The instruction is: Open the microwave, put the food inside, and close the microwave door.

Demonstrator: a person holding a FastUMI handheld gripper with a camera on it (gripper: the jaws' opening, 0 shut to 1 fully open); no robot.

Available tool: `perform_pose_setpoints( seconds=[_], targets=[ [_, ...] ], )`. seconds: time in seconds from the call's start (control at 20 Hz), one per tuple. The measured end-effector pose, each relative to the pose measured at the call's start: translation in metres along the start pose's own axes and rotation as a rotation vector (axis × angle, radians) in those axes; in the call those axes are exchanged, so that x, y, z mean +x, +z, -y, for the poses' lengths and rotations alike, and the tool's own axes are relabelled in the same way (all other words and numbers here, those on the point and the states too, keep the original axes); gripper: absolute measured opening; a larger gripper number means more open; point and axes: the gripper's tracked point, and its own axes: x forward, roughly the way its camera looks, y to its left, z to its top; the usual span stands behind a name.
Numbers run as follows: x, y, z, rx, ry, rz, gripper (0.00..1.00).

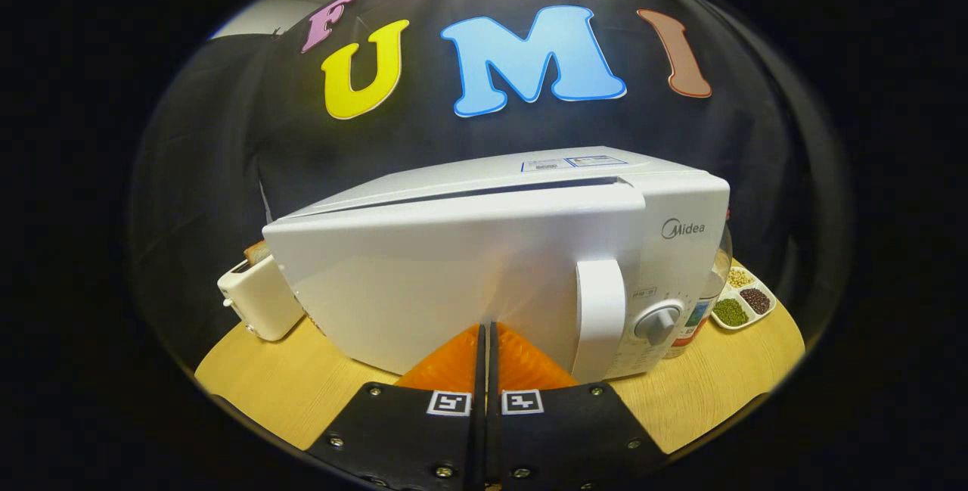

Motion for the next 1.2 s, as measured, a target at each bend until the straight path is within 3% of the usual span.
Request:
perform_pose_setpoints(
  seconds=[0.4,0.5,0.7,1.2],
  targets=[
    [0.007,-0.004,-0.009,-0.009,0.039,0.000,0.01],
    [0.011,0.000,-0.006,-0.054,0.010,0.023,0.00],
    [0.010,0.000,-0.004,-0.020,-0.008,0.012,0.00],
    [-0.070,0.044,-0.011,-0.034,-0.053,0.143,0.01]
  ],
)
